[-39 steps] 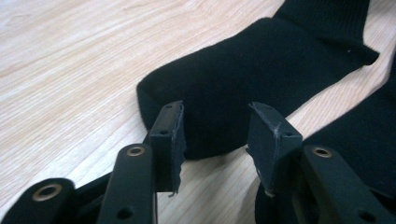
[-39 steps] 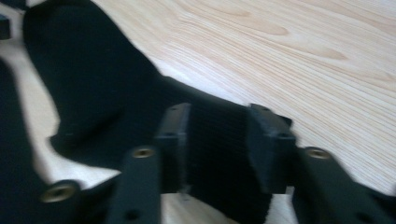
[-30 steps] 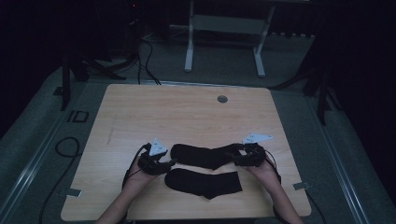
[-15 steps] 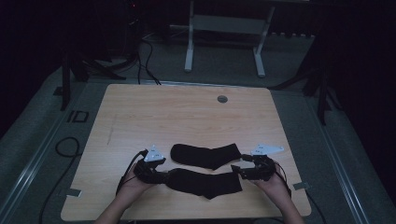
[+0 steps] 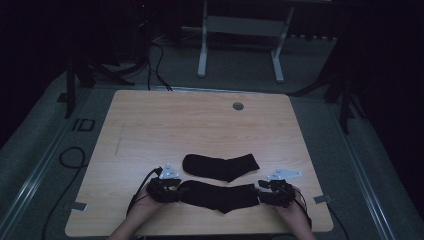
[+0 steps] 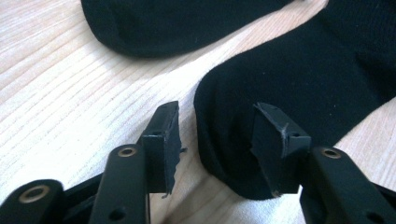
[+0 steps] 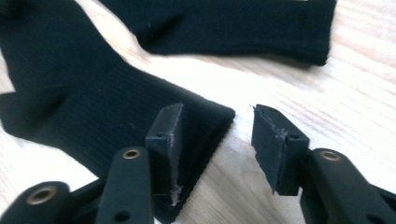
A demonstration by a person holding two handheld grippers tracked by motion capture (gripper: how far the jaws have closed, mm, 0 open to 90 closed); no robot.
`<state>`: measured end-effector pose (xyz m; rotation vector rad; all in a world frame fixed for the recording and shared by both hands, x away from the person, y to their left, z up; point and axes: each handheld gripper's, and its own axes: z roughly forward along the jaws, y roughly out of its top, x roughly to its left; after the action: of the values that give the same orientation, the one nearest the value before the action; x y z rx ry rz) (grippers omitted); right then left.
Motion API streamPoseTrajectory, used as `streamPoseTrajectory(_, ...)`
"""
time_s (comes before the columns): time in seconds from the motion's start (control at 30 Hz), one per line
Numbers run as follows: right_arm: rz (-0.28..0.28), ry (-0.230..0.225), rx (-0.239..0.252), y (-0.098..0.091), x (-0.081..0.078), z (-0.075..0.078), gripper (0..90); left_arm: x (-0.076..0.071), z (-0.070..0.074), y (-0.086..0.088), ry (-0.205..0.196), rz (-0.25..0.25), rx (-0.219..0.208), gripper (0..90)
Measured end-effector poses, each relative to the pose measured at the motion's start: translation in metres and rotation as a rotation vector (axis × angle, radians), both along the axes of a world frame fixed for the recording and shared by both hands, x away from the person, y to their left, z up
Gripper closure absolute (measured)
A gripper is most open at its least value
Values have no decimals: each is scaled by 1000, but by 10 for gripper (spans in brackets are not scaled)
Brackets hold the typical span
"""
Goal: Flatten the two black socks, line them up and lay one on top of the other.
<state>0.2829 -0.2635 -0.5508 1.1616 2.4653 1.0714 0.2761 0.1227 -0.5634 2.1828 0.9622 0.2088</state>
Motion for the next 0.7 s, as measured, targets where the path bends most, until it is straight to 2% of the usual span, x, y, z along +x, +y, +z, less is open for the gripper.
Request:
streamPoseTrajectory(0.03, 0, 5, -11, 2, 0, -2, 543, 0, 0, 0, -3, -5, 4, 577)
streamPoseTrajectory(0.13, 21, 12, -44, 6, -1, -5, 587, -2, 1, -2, -13, -10, 21, 624)
streamPoseTrajectory(0.23, 44, 5, -62, 10, -4, -5, 692, -4, 1, -3, -28, -21, 44, 730)
streamPoseTrajectory(0.33, 60, 9, -66, 13, -5, -4, 790, -4, 1, -3, -19, -17, 31, 827)
streamPoseTrajectory(0.4, 62, 12, -64, 14, -5, -4, 842, -5, 2, -3, -19, -10, 24, 845)
streamPoseTrajectory(0.53, 69, 5, -42, 14, -8, 5, 858, -6, 13, 1, -40, 5, -16, 850)
streamPoseTrajectory(0.7, 62, -48, 8, 12, -4, 32, 858, -3, 36, 6, -71, 19, -49, 851)
